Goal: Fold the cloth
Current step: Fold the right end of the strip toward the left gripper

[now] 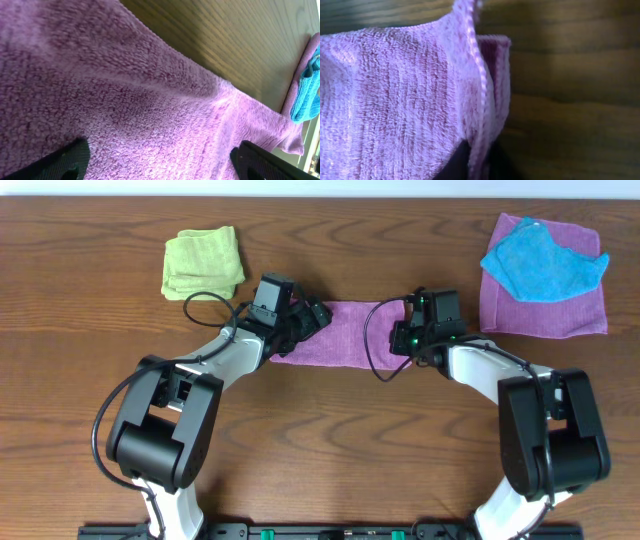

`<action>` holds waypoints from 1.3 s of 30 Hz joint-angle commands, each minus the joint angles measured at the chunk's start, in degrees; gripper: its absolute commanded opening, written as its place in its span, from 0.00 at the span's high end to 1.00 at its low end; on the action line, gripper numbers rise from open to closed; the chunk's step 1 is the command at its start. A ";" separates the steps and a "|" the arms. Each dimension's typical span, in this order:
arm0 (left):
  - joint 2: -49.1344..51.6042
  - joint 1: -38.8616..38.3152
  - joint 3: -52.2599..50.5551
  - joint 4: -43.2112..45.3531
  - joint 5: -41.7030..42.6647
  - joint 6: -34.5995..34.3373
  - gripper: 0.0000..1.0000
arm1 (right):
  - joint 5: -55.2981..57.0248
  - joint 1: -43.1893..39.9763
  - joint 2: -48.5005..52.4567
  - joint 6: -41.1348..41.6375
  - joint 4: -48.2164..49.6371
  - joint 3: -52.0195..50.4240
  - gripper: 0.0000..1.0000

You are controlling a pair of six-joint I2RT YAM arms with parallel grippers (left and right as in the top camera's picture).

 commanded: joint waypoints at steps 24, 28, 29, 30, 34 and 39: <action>0.79 0.35 0.57 -2.91 0.20 2.97 0.05 | -0.72 8.79 -7.96 0.74 -11.39 9.03 0.98; 0.79 0.35 0.57 -2.91 0.20 2.97 0.04 | -0.68 10.75 -8.20 0.81 -11.10 10.10 0.99; 0.79 0.33 0.57 -2.91 0.20 2.97 0.05 | -0.66 11.21 -8.24 1.03 -10.88 10.51 0.99; 0.79 0.35 0.57 -2.89 0.20 2.97 0.05 | -0.63 11.65 -8.24 1.25 -10.64 11.02 0.98; 0.76 0.83 0.63 -2.40 0.26 2.93 0.05 | 1.42 13.16 -8.24 1.62 -10.58 13.09 0.98; -0.17 2.69 1.05 -2.40 0.66 2.93 0.05 | 3.39 14.60 -8.24 1.62 -10.54 14.38 0.98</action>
